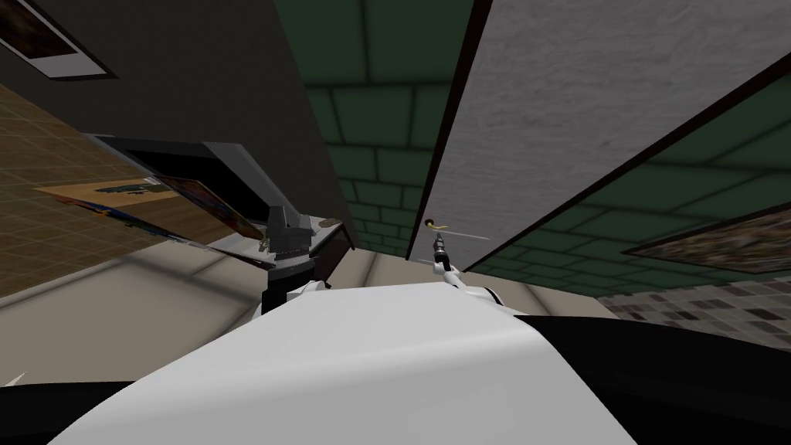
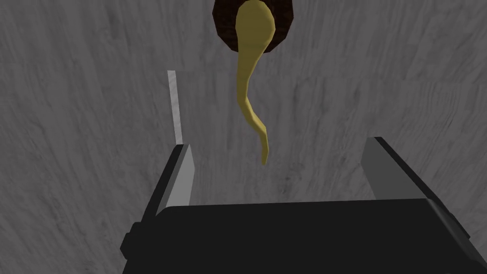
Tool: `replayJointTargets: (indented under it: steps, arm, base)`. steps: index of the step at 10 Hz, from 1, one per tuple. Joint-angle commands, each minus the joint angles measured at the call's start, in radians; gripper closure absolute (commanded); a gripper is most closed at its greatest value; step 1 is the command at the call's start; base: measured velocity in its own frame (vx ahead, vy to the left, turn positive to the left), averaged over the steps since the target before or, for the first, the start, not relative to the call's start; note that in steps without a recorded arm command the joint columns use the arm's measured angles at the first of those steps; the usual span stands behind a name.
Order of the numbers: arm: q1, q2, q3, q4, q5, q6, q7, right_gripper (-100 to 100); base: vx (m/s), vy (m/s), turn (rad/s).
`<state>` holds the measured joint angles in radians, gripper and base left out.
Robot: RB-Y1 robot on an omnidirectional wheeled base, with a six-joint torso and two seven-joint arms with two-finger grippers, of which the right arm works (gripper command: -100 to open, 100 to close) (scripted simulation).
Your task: Pull the door open
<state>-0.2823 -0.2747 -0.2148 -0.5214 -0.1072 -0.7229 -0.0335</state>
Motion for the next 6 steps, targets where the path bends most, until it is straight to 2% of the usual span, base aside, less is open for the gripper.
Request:
replayJointTargets:
  steps: [1, 3, 4, 6]
  arm:
    - [0.01, -0.012, -0.005, 0.004, -0.004, -0.007, -0.01, -100]
    - [0.017, -0.02, -0.008, 0.007, -0.006, -0.011, -0.016, -100]
    - [0.028, -0.034, -0.014, 0.012, -0.011, -0.019, -0.027, -100]
    - [0.028, -0.034, -0.014, 0.012, -0.011, -0.019, -0.027, -100]
  base:
    - [0.125, -0.015, 0.096]
    - [0.169, -0.031, 0.061]
    - [0.206, -0.041, 0.103]
    - [0.109, -0.02, 0.032]
